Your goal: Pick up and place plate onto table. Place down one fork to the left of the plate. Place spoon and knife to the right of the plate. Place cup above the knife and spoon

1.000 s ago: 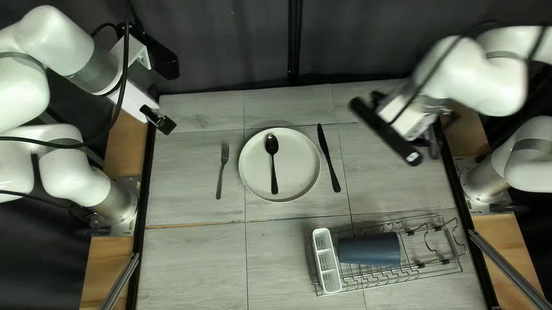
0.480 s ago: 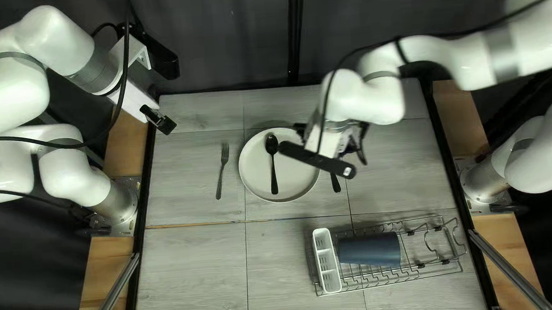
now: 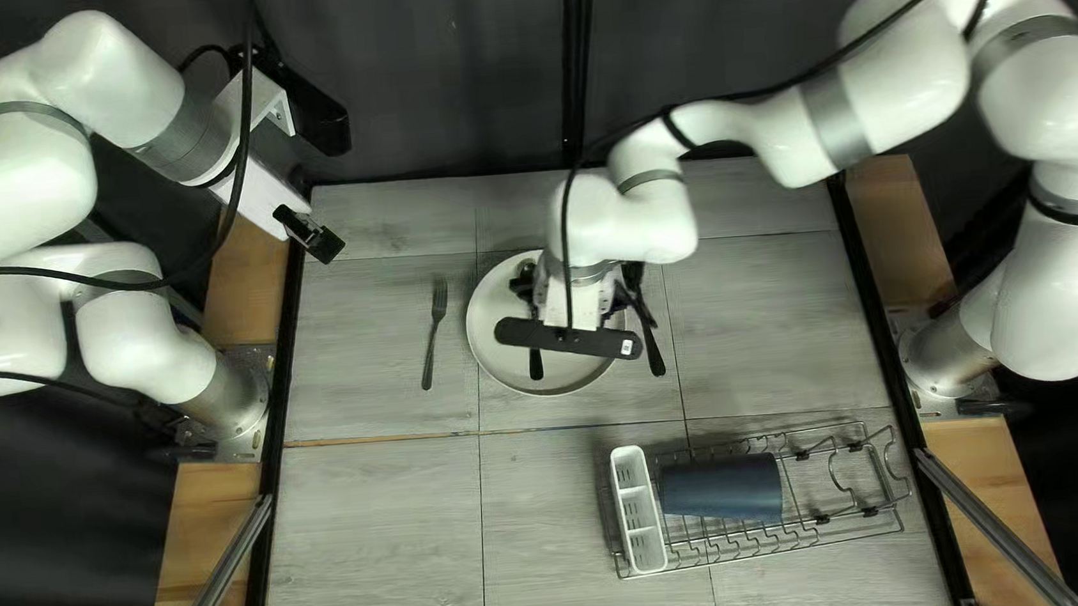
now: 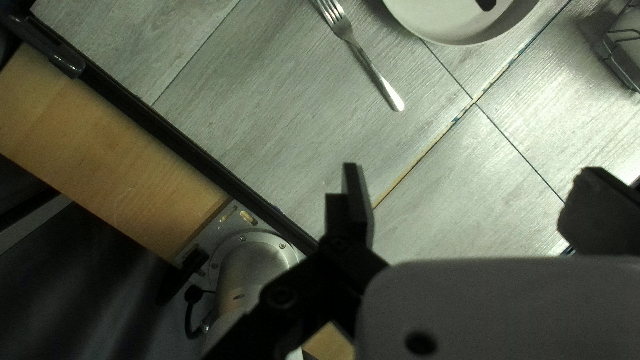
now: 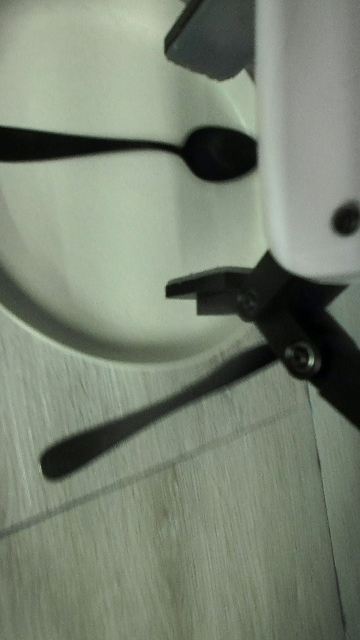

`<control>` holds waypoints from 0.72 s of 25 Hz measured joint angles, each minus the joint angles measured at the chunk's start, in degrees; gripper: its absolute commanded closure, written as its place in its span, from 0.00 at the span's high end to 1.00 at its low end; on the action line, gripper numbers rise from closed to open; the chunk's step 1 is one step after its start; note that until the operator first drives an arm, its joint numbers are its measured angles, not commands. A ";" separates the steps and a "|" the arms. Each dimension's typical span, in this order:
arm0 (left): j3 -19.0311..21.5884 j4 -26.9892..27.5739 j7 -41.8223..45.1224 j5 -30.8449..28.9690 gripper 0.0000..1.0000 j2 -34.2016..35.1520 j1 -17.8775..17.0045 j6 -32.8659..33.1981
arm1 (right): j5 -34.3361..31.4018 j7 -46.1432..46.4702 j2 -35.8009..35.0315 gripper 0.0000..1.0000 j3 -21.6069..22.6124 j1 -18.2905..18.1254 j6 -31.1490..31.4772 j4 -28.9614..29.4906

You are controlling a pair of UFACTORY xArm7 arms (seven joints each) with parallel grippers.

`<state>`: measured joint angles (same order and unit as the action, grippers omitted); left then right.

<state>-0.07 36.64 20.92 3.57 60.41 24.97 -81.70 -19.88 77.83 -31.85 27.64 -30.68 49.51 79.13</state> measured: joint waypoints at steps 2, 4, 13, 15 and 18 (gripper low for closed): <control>0.00 0.00 0.00 0.00 1.00 0.00 0.00 0.00 | -0.60 0.68 -2.01 1.00 -0.25 0.43 -0.23 1.53; 0.00 0.00 0.00 0.00 1.00 0.00 0.00 0.00 | -1.12 1.26 -4.04 1.00 -0.53 0.88 -0.44 3.15; 0.00 0.00 0.00 0.00 1.00 0.00 0.00 0.00 | -2.72 3.34 -9.87 1.00 -1.43 1.99 -1.43 7.22; 0.00 0.00 0.00 0.00 1.00 0.00 0.00 0.00 | -3.01 3.74 -10.75 1.00 -1.68 2.08 -1.45 7.84; 0.00 0.00 0.00 0.00 1.00 0.00 0.00 0.00 | -3.27 4.32 -11.56 0.94 -1.97 2.00 -1.35 8.41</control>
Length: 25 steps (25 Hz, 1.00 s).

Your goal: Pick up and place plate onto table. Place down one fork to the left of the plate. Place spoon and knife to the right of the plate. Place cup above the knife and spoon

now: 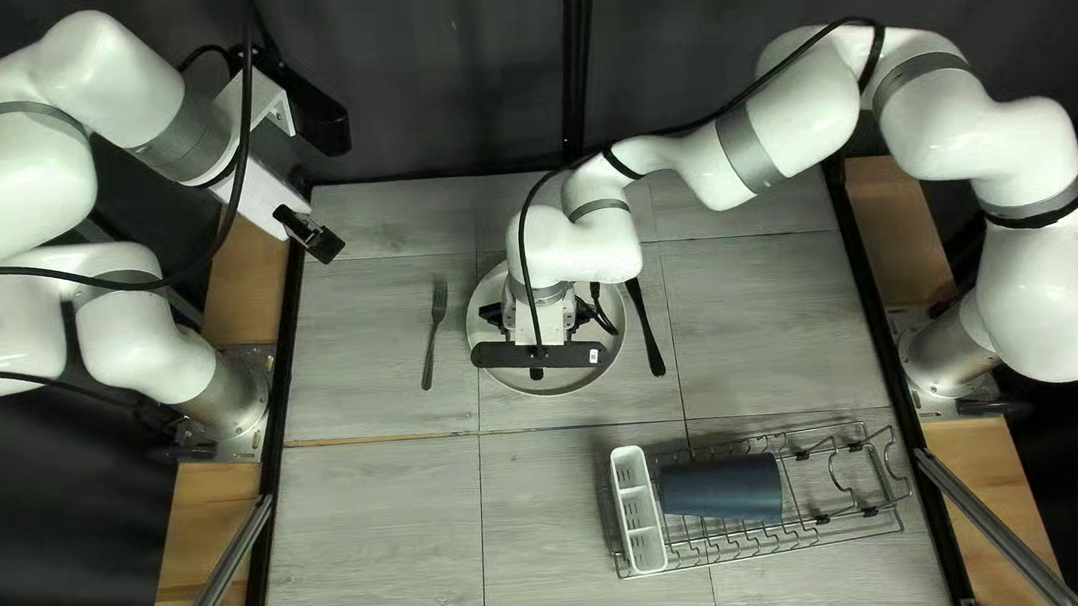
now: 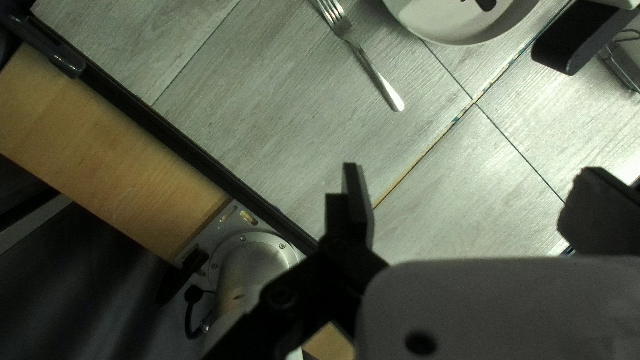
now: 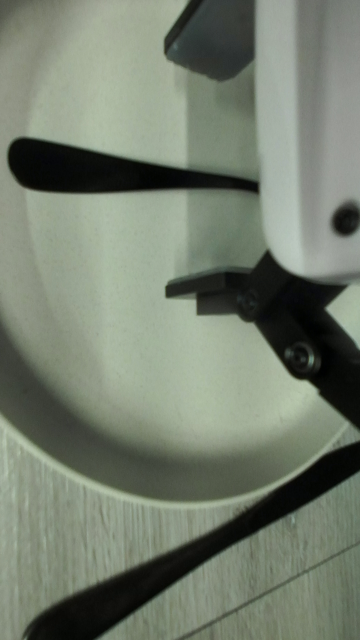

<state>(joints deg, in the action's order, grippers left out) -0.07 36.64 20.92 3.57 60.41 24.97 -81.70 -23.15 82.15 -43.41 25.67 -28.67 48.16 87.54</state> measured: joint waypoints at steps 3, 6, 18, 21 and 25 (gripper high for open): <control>0.00 0.00 0.00 0.00 1.00 0.00 0.00 0.00 | -0.01 0.48 -0.29 0.00 -0.14 -0.28 0.34 0.37; 0.00 0.00 0.00 0.00 1.00 0.00 0.00 0.00 | 0.05 0.65 -0.46 0.00 -0.23 -0.47 0.55 0.66; 0.00 0.00 0.00 0.00 1.00 0.00 0.00 0.00 | 1.35 0.89 4.05 0.00 0.91 -2.59 -0.56 -4.10; 0.00 0.00 0.00 0.00 1.00 0.00 0.00 0.00 | 2.83 1.71 8.28 0.00 2.14 -4.07 0.11 -7.68; 0.00 0.00 0.00 0.00 1.00 0.00 0.00 0.00 | 5.26 3.43 16.16 0.00 3.74 -6.89 0.55 -15.27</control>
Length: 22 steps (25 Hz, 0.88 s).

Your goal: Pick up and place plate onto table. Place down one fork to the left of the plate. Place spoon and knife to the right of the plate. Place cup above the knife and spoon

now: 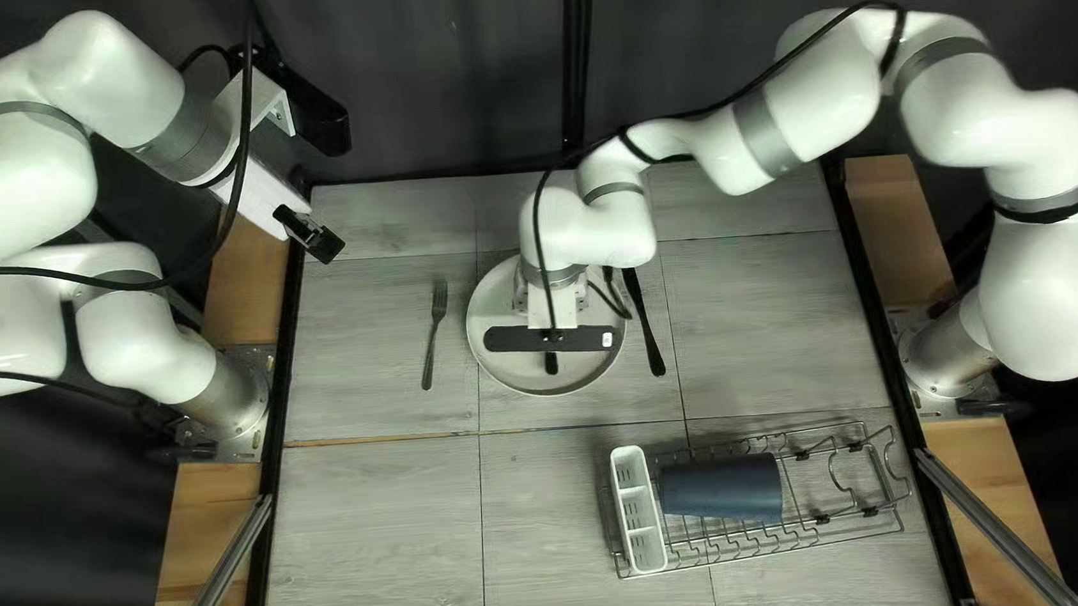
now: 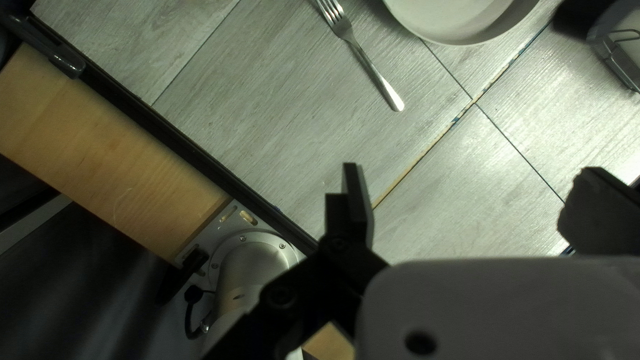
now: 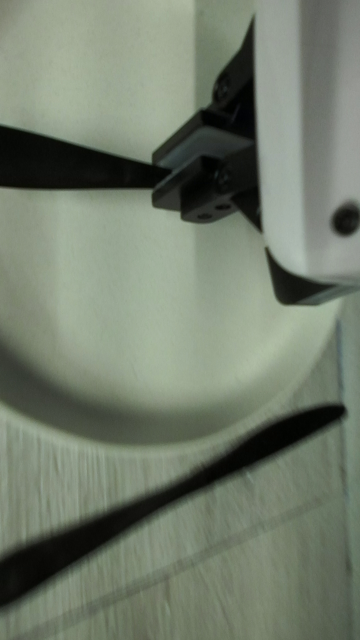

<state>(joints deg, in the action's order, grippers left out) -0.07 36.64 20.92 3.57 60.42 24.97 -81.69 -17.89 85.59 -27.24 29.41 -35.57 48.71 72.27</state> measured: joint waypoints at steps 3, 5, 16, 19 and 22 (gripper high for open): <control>0.00 0.00 0.00 0.00 1.00 0.00 0.00 0.00 | 2.62 2.40 7.06 0.00 1.00 -2.63 -0.58 -7.37; 0.00 0.00 0.00 0.00 1.00 0.00 0.00 0.00 | 5.02 5.02 12.26 0.00 1.47 -4.44 -1.48 -12.92; 0.00 0.00 0.00 0.00 1.00 0.00 0.00 0.00 | 12.55 13.41 24.45 0.00 0.04 -9.52 -9.34 -30.59; 0.00 0.00 0.00 0.00 1.00 0.00 0.00 0.00 | 11.37 12.05 22.54 0.00 -0.22 -9.42 -11.21 -31.05; 0.00 0.00 0.00 0.00 1.00 0.00 0.00 0.00 | 9.95 10.89 20.73 0.00 -0.34 -8.95 -12.85 -31.10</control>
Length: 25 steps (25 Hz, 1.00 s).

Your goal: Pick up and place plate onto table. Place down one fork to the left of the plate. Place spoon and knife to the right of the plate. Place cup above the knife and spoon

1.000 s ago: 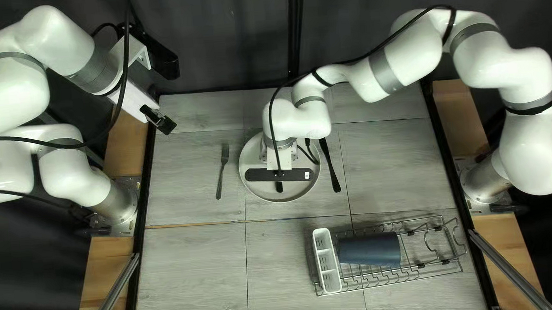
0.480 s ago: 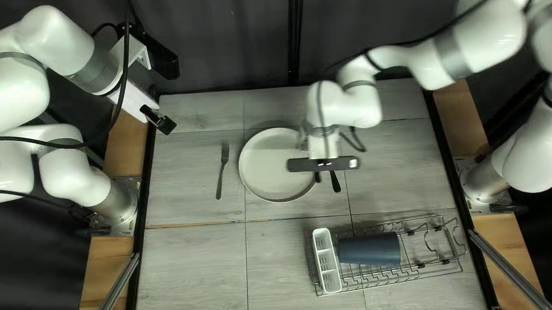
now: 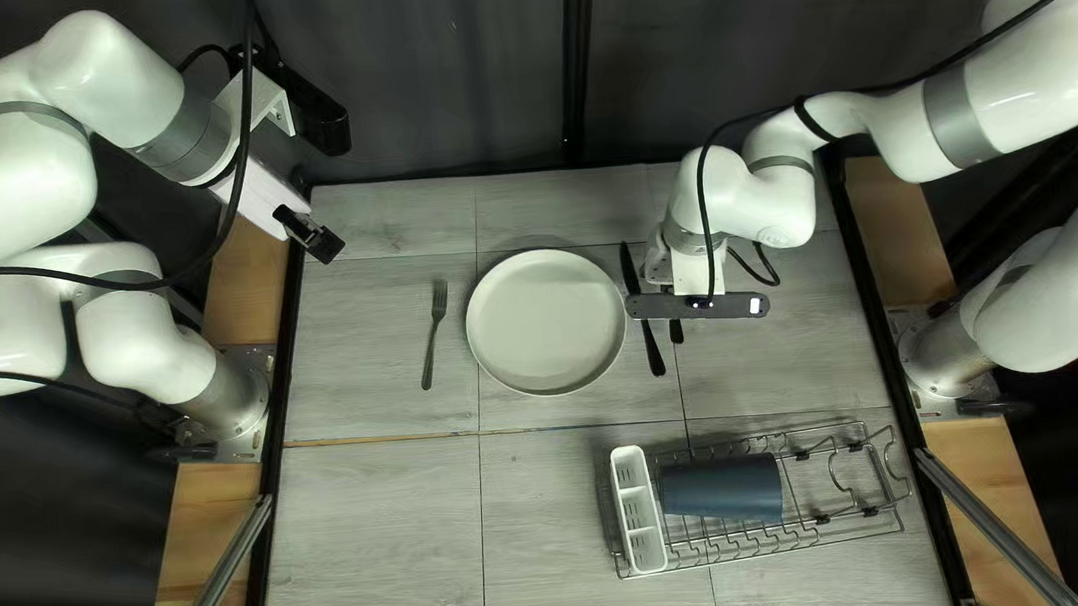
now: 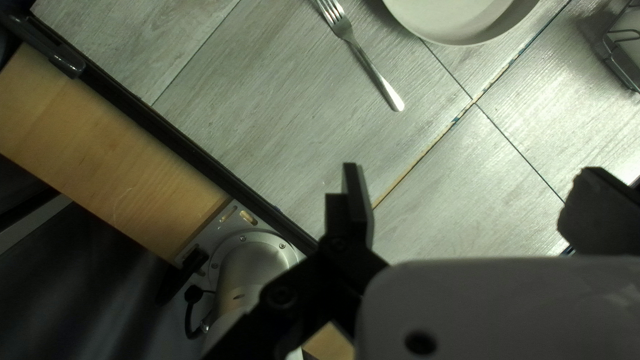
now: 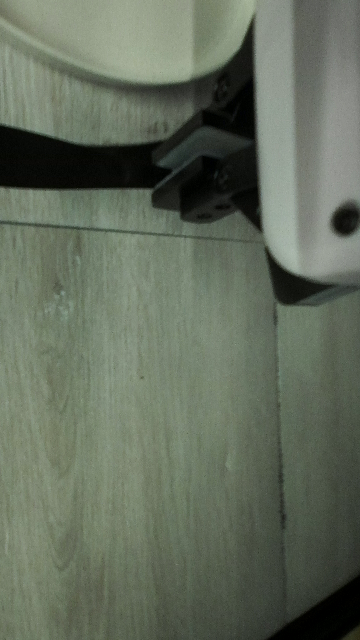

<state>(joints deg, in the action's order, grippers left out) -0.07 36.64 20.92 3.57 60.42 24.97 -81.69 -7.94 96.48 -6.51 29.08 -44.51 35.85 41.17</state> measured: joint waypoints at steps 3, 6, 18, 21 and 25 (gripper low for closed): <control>0.00 0.00 0.00 0.00 1.00 0.00 0.00 0.00 | -1.19 0.14 -1.26 0.00 -0.39 0.00 -1.29 -0.26; 0.00 0.00 0.00 0.00 1.00 0.00 0.00 0.00 | -1.86 1.30 -2.03 0.00 -0.76 -0.38 -1.95 -0.69; 0.00 0.00 0.00 0.00 1.00 0.00 0.00 0.00 | -2.93 4.26 -4.58 1.00 -1.77 -1.61 -3.36 -1.39; 0.00 0.00 0.00 0.00 1.00 0.00 0.00 0.00 | -1.36 5.64 -3.95 1.00 -1.73 -2.53 -3.83 -1.99; 0.00 0.00 0.00 0.00 1.00 0.00 0.00 0.00 | 2.99 8.22 -0.04 1.00 -1.34 -3.55 -2.90 -2.94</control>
<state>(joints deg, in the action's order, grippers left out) -0.07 36.64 20.92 3.57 60.42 24.97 -81.69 -4.95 104.70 -6.55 27.73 -48.06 32.96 38.23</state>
